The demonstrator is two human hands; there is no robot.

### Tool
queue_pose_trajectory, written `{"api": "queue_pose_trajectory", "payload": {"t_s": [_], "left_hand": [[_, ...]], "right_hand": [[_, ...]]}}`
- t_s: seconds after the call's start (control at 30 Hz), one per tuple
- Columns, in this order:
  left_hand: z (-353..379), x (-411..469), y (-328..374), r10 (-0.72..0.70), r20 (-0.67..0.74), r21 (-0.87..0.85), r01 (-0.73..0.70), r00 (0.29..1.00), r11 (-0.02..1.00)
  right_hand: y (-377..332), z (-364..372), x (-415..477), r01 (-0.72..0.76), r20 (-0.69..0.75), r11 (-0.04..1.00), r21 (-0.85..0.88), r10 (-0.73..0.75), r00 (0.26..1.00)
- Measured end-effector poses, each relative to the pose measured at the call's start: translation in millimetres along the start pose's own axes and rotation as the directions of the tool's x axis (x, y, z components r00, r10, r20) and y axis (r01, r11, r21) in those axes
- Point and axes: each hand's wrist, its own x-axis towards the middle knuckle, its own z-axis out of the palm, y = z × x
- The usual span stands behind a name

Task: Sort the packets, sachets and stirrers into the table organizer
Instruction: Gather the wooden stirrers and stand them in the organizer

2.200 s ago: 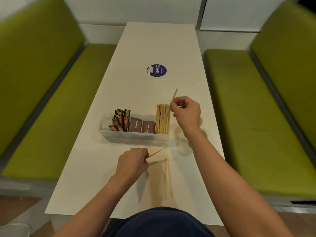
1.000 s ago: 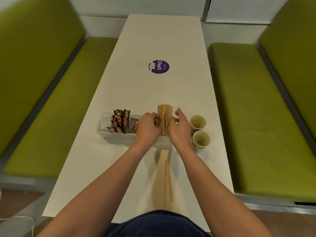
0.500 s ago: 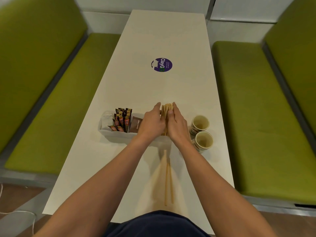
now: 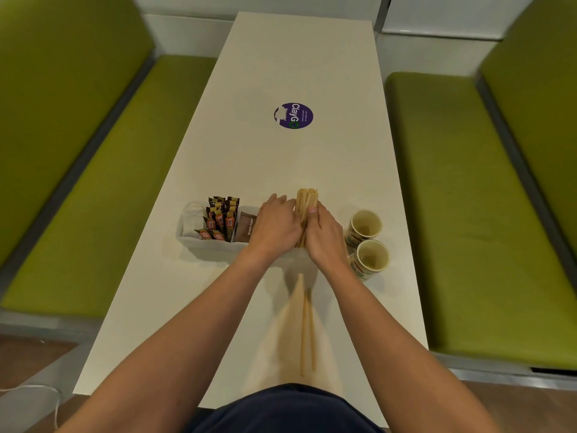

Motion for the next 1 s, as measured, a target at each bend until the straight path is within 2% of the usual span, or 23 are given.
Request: {"api": "queue_pose_trajectory", "payload": {"t_s": [0.23,0.5,0.57,0.7,0.8,0.87,1.0], "left_hand": [[-1.8,4.8,-7.7,-0.085,0.102,-0.005,0.086,0.991,0.996],[-15.3,-16.5,-0.7,-0.068,0.036,-0.135,0.072,0.997,0.988],[-16.4,-26.2,0.1,-0.027,-0.029,-0.117,0.023,0.999,0.993],[-15.4,-56.7,-4.0,0.100,-0.270,-0.178,-0.152,0.958,0.972],[-8.0,-89.4,-8.6,0.149,-0.341,-0.180,-0.220,0.928,0.959],[3.5,-111.7,-12.3,0.099,-0.282,-0.199,-0.159,0.954,0.967],[33.9,-142.6,-19.9,-0.073,0.005,-0.113,0.073,0.997,0.991]], "right_hand": [[6.4,3.9,-7.6,-0.043,0.026,0.999,-0.008,0.043,0.999],[13.3,-2.2,-19.6,-0.085,0.089,0.996,-0.037,0.088,0.992],[16.9,-3.2,-28.3,-0.101,0.091,0.993,-0.056,0.106,0.990],[23.4,-12.4,-59.1,-0.063,0.077,0.998,-0.009,0.063,0.995],[33.9,-25.5,-80.4,-0.028,0.069,0.997,-0.068,0.033,0.997],[47.3,-31.8,-89.4,-0.010,0.070,0.979,-0.203,0.025,0.997],[71.3,-33.4,-104.3,0.003,0.140,0.919,-0.394,0.057,0.988]]}}
